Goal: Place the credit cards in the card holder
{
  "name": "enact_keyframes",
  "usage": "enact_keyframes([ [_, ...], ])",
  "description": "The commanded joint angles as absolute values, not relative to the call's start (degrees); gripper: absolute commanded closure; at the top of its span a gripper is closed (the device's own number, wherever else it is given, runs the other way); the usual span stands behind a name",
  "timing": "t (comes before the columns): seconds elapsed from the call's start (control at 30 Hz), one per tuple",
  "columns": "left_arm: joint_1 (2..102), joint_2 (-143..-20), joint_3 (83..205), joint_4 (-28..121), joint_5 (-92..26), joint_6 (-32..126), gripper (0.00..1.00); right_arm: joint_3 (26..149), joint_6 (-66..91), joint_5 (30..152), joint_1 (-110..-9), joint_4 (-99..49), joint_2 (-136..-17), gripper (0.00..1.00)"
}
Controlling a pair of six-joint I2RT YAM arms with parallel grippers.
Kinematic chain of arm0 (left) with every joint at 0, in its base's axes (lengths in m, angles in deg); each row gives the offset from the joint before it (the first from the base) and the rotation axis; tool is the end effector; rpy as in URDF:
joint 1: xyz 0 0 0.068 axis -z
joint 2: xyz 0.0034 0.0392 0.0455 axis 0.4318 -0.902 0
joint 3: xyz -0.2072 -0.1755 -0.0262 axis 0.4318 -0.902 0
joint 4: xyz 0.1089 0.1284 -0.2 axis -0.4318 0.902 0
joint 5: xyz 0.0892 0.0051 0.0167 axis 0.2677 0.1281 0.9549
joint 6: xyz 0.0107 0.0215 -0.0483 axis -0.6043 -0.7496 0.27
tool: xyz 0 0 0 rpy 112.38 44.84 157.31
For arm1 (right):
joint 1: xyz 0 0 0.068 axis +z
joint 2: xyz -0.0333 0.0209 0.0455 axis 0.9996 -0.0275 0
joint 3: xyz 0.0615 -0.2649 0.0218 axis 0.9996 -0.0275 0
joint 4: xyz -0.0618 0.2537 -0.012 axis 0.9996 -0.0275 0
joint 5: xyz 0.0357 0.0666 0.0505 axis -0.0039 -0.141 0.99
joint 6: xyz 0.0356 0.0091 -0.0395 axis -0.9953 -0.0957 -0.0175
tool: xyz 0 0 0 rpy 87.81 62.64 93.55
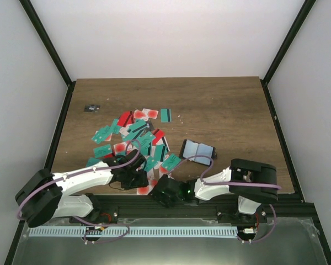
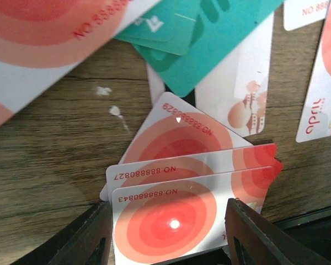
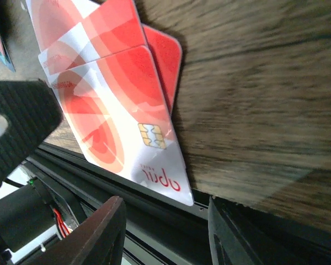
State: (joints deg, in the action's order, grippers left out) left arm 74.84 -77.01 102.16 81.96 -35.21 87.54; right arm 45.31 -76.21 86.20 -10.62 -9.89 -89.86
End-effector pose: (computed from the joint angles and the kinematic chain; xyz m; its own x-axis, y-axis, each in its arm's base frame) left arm 0.1185 -0.1479 0.1430 -0.9992 -0.0260 -0.0287 -0.0153 0.9453 -0.3259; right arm 0.0588 0.2818 0.1121 -0.9651 0.2387 0.1081 0.2465 0.6873 0.6833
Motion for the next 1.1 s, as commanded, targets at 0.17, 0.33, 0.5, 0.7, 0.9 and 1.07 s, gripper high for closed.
enact_keyframes([
  [0.17, 81.0, -87.7, 98.1, 84.2, -36.4, 85.9, 0.42, 41.0, -77.0, 83.0, -12.6, -6.6, -90.6, 0.63],
  [0.33, 83.8, -91.2, 98.1, 82.8, -37.2, 85.9, 0.42, 40.6, -76.1, 83.4, -12.9, -7.1, -90.0, 0.67],
  [0.5, 86.7, -92.8, 99.3, 81.9, -40.2, 86.0, 0.46, 38.0, -76.3, 83.0, -13.0, -9.0, -86.2, 0.68],
  [0.7, 89.4, -85.8, 106.7, 88.4, -38.7, 87.4, 0.45, 36.1, -74.4, 84.6, -12.9, -16.1, -80.0, 0.68],
  [0.9, 89.0, -85.0, 114.0, 93.3, -33.8, 83.4, 0.42, 34.2, -73.6, 85.3, -12.1, -18.5, -75.9, 0.67],
  [1.07, 87.6, -88.0, 117.8, 92.8, -30.4, 77.8, 0.43, 33.1, -73.5, 85.0, -12.0, -16.6, -74.9, 0.65],
])
